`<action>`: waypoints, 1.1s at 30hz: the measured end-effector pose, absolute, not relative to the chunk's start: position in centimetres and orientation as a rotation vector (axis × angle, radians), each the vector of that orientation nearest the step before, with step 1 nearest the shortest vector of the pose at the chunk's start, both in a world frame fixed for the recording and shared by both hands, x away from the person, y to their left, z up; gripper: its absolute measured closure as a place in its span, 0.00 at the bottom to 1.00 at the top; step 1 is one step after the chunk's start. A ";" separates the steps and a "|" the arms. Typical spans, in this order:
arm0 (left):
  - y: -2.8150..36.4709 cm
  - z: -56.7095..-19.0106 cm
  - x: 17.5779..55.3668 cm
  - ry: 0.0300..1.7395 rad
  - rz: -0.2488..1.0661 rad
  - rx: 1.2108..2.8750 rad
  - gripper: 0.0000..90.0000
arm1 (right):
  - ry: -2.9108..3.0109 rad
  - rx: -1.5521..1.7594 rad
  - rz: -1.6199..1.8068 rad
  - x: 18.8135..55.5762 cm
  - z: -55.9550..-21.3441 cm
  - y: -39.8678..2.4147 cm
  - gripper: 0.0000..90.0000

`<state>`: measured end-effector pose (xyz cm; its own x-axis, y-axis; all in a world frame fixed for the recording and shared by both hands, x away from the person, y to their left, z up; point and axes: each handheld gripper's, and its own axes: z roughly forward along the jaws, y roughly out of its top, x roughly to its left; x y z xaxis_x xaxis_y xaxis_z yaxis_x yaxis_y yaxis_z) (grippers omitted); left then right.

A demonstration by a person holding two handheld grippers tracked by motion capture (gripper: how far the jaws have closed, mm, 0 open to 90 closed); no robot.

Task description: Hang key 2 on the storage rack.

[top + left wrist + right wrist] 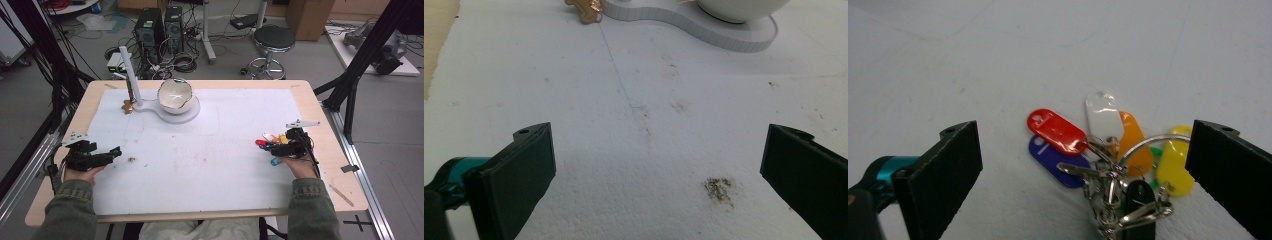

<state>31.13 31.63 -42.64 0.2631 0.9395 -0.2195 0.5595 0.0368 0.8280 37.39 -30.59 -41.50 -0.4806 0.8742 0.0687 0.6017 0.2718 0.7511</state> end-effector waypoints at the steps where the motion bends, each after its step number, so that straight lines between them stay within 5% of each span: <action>1: 31.6 -42.6 31.1 1.411 0.532 1.634 0.02 | 2.193 1.338 1.027 37.4 -41.6 -30.7 0.01; 12: 31.6 -42.6 31.2 1.410 0.528 1.633 0.02 | 2.290 1.369 0.916 37.6 -42.6 -31.2 0.09; 15: 31.7 -42.6 31.2 1.413 0.529 1.632 0.02 | 2.298 1.353 0.858 37.7 -42.8 -30.9 0.19; 25: 31.7 -42.6 31.2 1.412 0.528 1.631 0.02 | 2.249 1.356 0.779 37.6 -42.4 -30.9 0.83; 33: 31.7 -42.6 31.2 1.410 0.528 1.627 0.02 | 2.211 1.343 0.770 37.2 -41.8 -30.8 0.88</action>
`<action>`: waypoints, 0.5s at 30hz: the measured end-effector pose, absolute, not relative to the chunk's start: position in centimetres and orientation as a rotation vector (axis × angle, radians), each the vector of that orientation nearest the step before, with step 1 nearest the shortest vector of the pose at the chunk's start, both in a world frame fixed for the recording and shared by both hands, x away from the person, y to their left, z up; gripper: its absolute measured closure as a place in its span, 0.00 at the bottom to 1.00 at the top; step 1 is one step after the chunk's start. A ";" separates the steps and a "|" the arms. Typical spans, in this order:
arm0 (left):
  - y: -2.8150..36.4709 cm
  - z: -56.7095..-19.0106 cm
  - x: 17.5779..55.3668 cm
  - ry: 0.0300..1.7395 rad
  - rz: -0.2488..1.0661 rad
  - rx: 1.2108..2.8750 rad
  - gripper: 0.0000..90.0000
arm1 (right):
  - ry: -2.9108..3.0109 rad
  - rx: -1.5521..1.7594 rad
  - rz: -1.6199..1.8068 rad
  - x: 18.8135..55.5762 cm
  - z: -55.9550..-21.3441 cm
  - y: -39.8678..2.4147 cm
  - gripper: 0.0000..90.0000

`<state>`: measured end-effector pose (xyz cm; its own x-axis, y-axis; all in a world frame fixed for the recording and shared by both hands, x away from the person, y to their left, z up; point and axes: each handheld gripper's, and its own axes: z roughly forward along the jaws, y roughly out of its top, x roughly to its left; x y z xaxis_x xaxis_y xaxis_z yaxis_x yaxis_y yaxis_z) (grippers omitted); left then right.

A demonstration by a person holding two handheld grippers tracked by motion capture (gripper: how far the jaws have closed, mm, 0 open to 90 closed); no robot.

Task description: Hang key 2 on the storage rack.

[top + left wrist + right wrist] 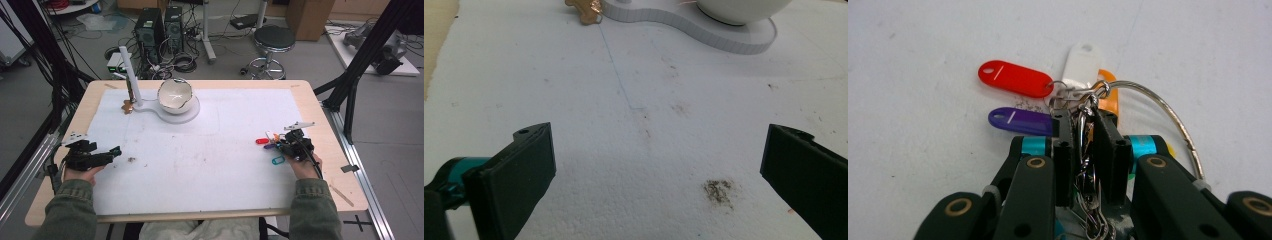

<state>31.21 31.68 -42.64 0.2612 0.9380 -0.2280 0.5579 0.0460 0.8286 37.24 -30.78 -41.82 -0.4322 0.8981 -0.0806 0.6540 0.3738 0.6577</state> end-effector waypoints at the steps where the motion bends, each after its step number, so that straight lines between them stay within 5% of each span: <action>1: 31.7 -42.6 31.2 1.410 0.527 1.628 0.02 | 2.208 1.345 0.783 37.2 -41.7 -30.9 0.88; 15: 31.6 -42.6 31.1 1.408 0.531 1.627 0.02 | 2.164 1.352 0.916 36.4 -40.4 -31.2 0.89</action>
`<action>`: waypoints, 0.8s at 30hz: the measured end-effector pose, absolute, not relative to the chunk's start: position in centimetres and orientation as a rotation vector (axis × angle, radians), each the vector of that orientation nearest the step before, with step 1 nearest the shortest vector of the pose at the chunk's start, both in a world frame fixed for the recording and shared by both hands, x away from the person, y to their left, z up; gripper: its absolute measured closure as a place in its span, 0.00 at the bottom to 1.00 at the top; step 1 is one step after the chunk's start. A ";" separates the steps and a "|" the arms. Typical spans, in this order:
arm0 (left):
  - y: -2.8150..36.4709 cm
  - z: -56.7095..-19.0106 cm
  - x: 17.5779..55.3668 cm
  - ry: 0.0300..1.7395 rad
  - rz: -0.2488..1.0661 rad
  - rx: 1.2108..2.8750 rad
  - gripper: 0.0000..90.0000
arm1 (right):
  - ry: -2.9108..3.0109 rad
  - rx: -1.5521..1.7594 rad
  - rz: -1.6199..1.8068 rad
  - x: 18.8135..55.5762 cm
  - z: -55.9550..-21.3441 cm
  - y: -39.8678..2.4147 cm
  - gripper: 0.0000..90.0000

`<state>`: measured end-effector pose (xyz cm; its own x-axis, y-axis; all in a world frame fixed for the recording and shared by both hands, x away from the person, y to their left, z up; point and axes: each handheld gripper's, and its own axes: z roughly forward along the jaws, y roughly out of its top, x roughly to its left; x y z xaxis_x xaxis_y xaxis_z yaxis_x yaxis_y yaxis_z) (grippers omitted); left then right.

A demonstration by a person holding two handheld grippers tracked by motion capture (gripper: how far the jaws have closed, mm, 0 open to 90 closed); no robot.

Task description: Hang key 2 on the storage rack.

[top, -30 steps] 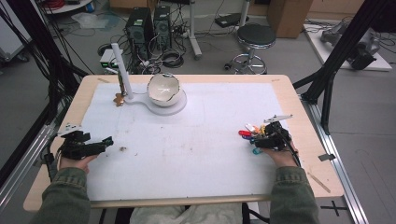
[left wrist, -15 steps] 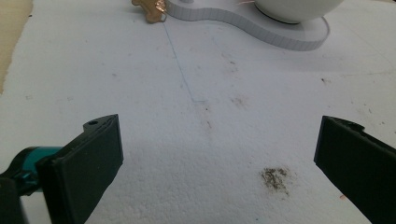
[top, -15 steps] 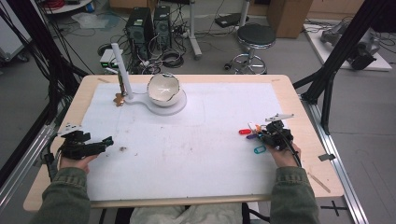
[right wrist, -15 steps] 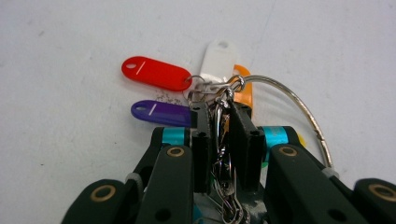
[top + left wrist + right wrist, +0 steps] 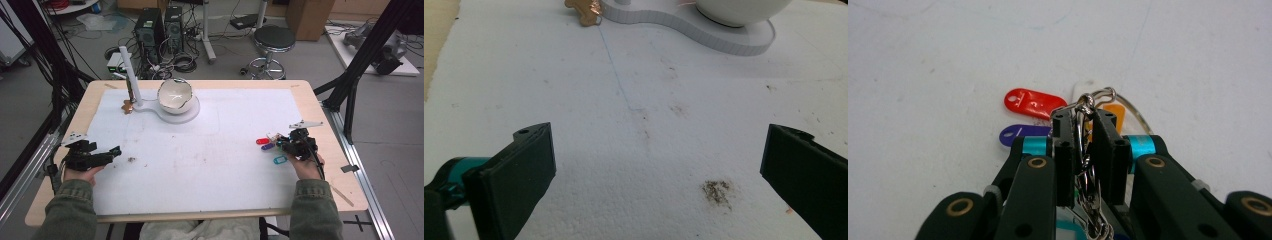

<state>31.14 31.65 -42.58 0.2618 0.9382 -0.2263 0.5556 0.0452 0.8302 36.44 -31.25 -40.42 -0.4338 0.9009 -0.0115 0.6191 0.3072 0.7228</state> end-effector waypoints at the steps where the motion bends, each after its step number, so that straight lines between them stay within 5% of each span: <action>1: 31.6 -42.6 31.1 1.410 0.530 1.628 0.02 | 2.155 1.359 0.939 36.4 -40.3 -31.4 0.89; 24: 31.9 -42.6 31.3 1.416 0.522 1.606 0.02 | 2.103 1.440 1.245 35.9 -38.3 -32.0 0.89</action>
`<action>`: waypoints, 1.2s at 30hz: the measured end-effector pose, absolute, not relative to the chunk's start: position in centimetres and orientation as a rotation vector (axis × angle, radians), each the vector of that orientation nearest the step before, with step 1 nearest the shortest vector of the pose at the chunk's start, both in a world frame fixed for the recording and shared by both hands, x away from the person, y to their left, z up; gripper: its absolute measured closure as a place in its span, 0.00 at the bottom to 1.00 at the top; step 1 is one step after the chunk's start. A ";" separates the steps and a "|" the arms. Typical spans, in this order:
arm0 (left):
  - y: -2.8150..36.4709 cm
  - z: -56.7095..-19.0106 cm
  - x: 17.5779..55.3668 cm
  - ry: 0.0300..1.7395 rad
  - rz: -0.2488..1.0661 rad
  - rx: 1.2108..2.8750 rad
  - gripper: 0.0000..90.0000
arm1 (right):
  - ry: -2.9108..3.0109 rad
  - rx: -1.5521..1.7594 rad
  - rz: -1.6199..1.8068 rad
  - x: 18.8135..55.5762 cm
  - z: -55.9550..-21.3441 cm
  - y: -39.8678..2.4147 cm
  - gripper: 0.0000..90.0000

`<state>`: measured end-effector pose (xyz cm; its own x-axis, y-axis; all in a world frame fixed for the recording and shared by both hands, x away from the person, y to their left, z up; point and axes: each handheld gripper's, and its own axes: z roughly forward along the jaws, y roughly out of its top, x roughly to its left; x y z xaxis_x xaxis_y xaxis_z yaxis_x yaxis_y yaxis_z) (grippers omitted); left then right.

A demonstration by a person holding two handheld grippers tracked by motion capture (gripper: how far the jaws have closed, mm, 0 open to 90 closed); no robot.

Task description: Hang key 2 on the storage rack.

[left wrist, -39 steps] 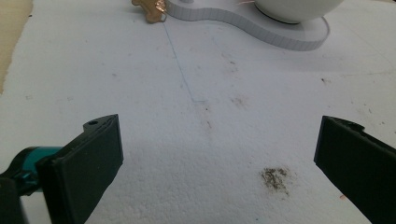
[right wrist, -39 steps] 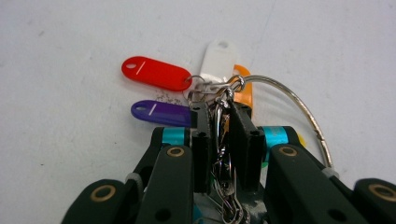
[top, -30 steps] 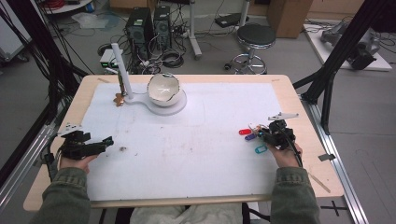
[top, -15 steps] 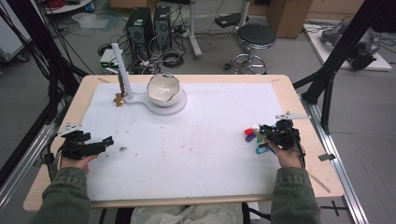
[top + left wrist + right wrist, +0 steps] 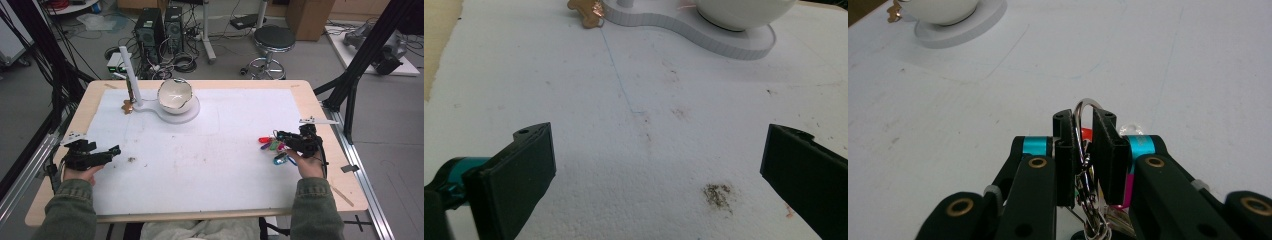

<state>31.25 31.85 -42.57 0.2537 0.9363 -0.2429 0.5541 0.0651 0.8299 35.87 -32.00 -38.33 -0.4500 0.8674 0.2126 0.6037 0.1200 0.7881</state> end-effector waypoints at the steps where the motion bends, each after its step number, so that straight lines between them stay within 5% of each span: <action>1: 31.8 -42.6 31.3 1.415 0.522 1.608 0.02 | 2.106 1.446 1.244 35.9 -38.3 -32.0 0.89; 36: 31.7 -42.6 31.2 1.413 0.517 1.615 0.02 | 2.148 1.391 1.427 37.5 -33.2 -29.6 0.89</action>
<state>31.22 31.68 -42.56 0.2592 0.9352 -0.2414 0.5580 0.0591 0.8278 37.53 -29.57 -33.23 -0.5317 0.7907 0.3033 0.5862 0.0852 0.8057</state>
